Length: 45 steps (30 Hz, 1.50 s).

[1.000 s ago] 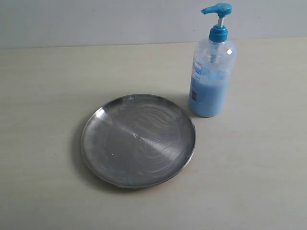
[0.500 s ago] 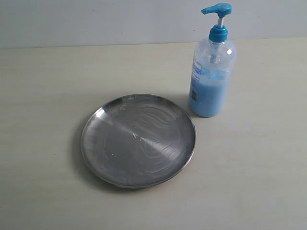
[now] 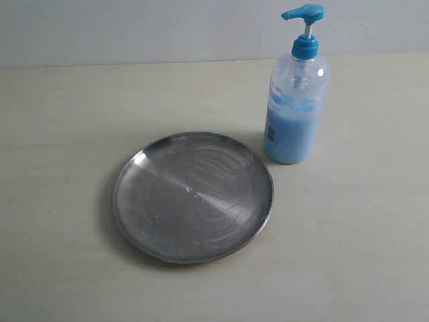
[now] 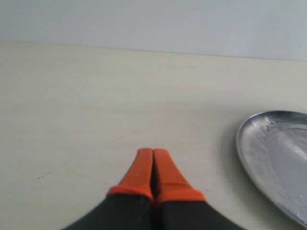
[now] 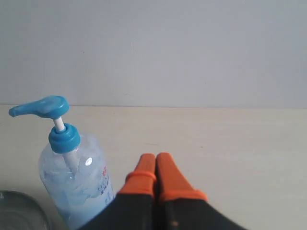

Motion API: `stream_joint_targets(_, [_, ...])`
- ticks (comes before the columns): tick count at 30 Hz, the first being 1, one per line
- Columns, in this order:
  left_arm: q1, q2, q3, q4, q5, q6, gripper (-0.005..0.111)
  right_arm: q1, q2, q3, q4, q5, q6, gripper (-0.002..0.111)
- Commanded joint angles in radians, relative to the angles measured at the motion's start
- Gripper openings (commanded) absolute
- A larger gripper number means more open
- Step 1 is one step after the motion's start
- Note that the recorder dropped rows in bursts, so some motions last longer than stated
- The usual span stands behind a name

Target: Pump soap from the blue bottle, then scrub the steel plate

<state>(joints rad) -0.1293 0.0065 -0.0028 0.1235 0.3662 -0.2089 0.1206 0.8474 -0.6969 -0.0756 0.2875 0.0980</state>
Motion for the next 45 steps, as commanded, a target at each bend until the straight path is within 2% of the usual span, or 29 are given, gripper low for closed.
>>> stream_joint_targets(1, [0.003, -0.006, 0.003, 0.003, -0.010, -0.004, 0.000, -0.005, 0.003, -0.008, -0.002, -0.017, 0.000, 0.000])
stream_joint_targets(17, [0.003, -0.006, 0.003, 0.003, -0.010, -0.004, 0.000, -0.005, 0.049, -0.008, 0.050, 0.029, -0.006, 0.000])
stream_joint_targets(22, [0.003, -0.006, 0.003, 0.003, -0.010, -0.004, 0.000, -0.005, 0.137, -0.008, 0.101, 0.068, -0.113, 0.000])
stream_joint_targets(24, [0.003, -0.006, 0.003, 0.003, -0.010, -0.004, 0.000, -0.003, 0.180, -0.008, 0.187, 0.069, -0.214, 0.000])
stream_joint_targets(26, [0.003, -0.006, 0.003, 0.003, -0.010, -0.004, 0.000, 0.041, 0.227, -0.008, 0.259, 0.064, -0.322, 0.000])
stream_joint_targets(29, [0.003, -0.006, 0.003, 0.003, -0.010, -0.004, 0.000, 0.110, 0.296, -0.008, 0.249, 0.052, -0.342, 0.000])
stream_joint_targets(33, [0.003, -0.006, 0.003, 0.003, -0.010, -0.004, 0.000, 0.130, 0.368, -0.008, 0.249, 0.025, -0.340, 0.000])
stream_joint_targets(39, [0.003, -0.006, 0.003, 0.003, -0.010, -0.004, 0.000, 0.130, 0.403, 0.122, 0.339, -0.222, -0.331, 0.000])
stream_joint_targets(45, [0.003, -0.006, 0.003, 0.003, -0.010, -0.004, 0.000, 0.136, 0.403, 0.202, 0.346, -0.379, -0.329, 0.000])
